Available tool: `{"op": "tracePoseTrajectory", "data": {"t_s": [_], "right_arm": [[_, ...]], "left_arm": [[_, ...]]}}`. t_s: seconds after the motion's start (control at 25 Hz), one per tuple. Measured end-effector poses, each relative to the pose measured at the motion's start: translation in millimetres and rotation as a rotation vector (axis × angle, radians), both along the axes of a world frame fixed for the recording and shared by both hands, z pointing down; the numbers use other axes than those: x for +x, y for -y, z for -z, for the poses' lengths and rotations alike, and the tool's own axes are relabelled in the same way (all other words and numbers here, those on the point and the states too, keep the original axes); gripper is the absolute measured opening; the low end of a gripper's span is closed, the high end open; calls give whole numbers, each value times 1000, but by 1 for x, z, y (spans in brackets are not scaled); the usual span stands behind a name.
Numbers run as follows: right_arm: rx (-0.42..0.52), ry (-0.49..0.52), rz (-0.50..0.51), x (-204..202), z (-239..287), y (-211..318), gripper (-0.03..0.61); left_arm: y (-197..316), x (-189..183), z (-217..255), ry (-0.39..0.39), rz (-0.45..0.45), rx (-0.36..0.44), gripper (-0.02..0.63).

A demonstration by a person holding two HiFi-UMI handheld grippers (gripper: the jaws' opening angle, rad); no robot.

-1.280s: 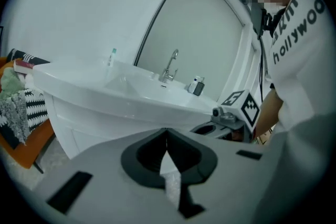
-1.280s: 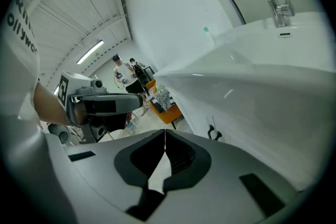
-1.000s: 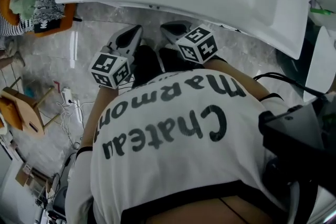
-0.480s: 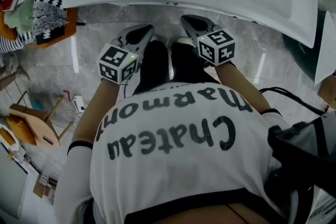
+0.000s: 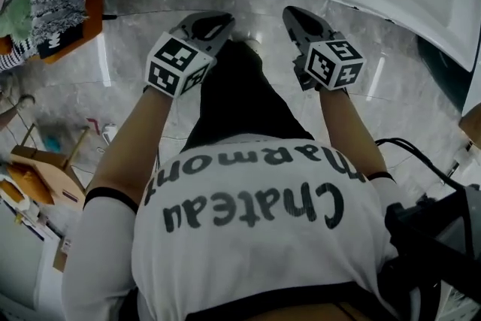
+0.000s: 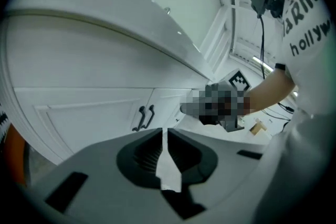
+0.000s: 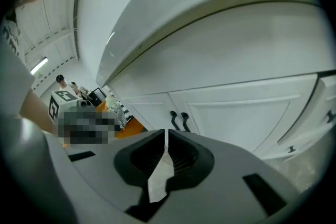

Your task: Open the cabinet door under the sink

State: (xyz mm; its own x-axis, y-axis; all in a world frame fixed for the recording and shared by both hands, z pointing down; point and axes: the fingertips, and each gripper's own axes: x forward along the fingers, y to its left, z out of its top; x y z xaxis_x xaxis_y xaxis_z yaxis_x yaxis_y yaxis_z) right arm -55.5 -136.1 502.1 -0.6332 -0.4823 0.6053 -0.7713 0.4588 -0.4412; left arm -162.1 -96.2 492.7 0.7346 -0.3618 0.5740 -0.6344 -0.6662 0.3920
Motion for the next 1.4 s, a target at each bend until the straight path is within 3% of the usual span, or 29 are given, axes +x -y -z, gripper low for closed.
{"op": "tracePoseTrajectory", "data": {"t_s": [0.16,0.24,0.28,0.36,0.4,0.44,0.48,0.92,1.2,1.28,1.4], "right_arm": [[19,24,-9,5,-25,14,11],[33,50,-15,7,-39,19,11],[41,59,-13,8,-46,21,12],[67,57,14,8,-59,25,20],[80,53,31,6,-65,27,46],[91,53,45,3,-71,30,122],[99,55,55,1,-76,33,129],[186,96,109,-20,-82,59,110],[288,-2,211,-26,-82,61,72],[318,-41,250,-29,-81,60,55],[304,-21,238,-29,-81,59,52]], "left_arm": [[17,9,-33,3,41,-8,24],[26,19,-52,8,47,-3,127],[31,25,-60,6,49,4,146],[42,35,-72,-9,64,24,147],[48,38,-78,-13,70,37,146],[54,40,-83,-12,71,50,146],[60,41,-88,-9,68,62,147],[92,61,-101,38,-16,156,146],[100,67,-108,62,-92,194,100],[103,66,-108,64,-84,206,89],[104,67,-108,64,-67,213,80]]}}
